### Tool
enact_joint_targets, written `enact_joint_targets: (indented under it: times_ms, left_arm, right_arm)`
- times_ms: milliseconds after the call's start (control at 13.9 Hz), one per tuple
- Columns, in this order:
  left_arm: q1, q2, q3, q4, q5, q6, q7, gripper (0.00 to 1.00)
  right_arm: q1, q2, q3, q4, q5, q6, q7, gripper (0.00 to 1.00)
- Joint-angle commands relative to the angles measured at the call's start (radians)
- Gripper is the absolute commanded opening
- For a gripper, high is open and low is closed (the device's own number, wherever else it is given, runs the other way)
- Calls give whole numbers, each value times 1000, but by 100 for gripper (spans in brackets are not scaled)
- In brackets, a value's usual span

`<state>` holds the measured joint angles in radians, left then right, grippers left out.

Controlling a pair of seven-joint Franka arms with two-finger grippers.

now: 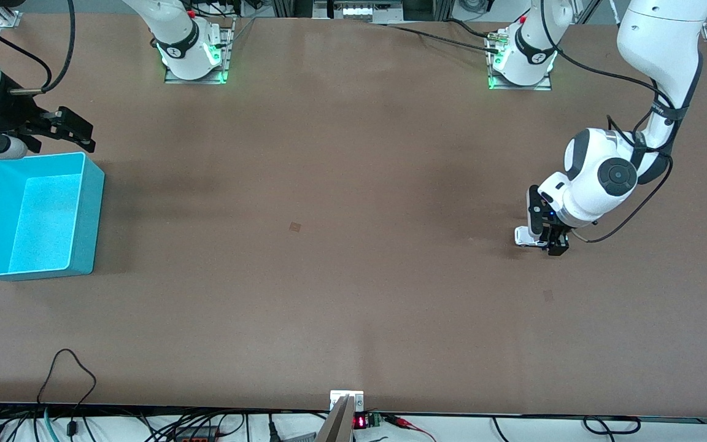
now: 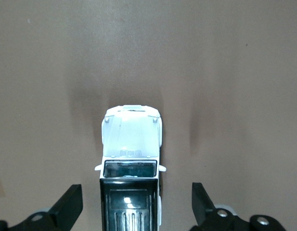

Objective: Wind and store white jeep toy
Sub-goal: 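Close the left gripper on the white jeep's body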

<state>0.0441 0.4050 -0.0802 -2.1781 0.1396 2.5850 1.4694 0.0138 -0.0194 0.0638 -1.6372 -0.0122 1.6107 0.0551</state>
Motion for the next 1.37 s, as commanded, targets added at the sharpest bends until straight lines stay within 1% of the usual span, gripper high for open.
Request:
enact_joint_targets:
  times_ms: [0,216,360,432,504,576,648,792,864,1152,1296]
  left_arm:
    - [8,-17,-3,-22,20,10,19,95]
    - [11,-9,-3,-22,58,29,19,91]
    - [16,12,-1,-20,61,58,19,86]
    - [17,14,-3,-19,61,60,17,74]
    - [17,14,-3,-17,61,60,19,55]
    - [17,12,-3,-19,61,57,19,31]
    - [17,12,-3,-17,61,52,16,24]
    - [20,20,-4,-15,61,52,9,23]
    - [23,21,-3,-15,61,47,20,21]
    - [31,57,-4,-5,61,47,31,20]
    - [43,61,-1,-3,61,26,31,20]
  right_arm:
    - [2,1,2,11,11,-15,14,100]
    - [2,1,2,11,11,-15,14,100]
    - [0,1,2,11,11,-15,14,100]
    - [2,1,2,11,11,-15,14,100]
    - [2,1,2,11,11,-15,14,100]
    - [2,1,2,11,11,-15,14,100]
    - [2,1,2,11,11,-15,14,100]
    - [2,1,2,11,11,-17,14,100]
    - [2,1,2,11,11,-17,14,100]
    - [2,1,4,11,11,-17,14,100]
    - [2,1,4,11,11,-17,14,100]
